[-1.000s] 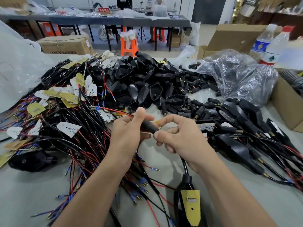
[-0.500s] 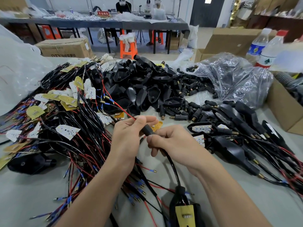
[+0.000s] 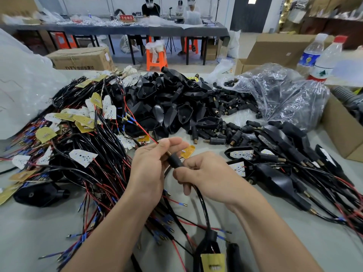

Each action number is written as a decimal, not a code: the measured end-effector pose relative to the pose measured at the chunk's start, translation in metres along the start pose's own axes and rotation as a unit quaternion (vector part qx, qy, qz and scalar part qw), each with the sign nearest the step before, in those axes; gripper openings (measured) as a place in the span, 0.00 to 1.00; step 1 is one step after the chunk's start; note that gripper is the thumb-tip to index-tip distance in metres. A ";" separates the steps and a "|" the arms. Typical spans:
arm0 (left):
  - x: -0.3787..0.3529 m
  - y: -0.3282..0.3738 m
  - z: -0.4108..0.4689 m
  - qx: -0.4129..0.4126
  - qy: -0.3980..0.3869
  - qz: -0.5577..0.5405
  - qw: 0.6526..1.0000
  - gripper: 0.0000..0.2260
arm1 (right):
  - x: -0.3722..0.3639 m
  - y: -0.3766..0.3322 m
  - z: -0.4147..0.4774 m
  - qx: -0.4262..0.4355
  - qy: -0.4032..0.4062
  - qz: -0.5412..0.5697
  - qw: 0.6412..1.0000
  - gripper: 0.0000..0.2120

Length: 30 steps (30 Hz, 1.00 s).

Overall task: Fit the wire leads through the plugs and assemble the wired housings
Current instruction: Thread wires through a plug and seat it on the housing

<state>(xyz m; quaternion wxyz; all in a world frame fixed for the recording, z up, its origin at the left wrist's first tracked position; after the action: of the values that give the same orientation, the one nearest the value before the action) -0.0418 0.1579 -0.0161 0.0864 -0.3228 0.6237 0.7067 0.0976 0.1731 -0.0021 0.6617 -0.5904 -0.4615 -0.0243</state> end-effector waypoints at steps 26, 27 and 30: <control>-0.026 0.023 -0.044 0.115 -0.143 0.289 0.939 0.26 | -0.006 0.018 -0.044 -0.136 0.216 0.385 0.887 0.11; -0.022 0.019 -0.056 0.107 -0.154 0.316 0.930 0.29 | -0.004 0.021 -0.046 -0.140 0.241 0.391 0.877 0.10; -0.013 0.015 -0.076 0.035 -0.131 0.413 0.901 0.33 | 0.000 0.025 -0.051 -0.137 0.285 0.384 0.867 0.10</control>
<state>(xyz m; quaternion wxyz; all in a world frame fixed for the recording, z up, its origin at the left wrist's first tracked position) -0.0133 0.0866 0.0028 -0.1208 0.0625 0.7084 0.6925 0.1412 0.1396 -0.0145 0.6339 -0.7732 0.0190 0.0015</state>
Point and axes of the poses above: each hand's wrist, its own z-axis towards the middle knuckle, its own x-axis out of the back of the hand, y = z × x, the point moved 6 cm from there along z, towards the middle knuckle, and after that the axes turned 12 degrees about -z, right-handed, at the moved point
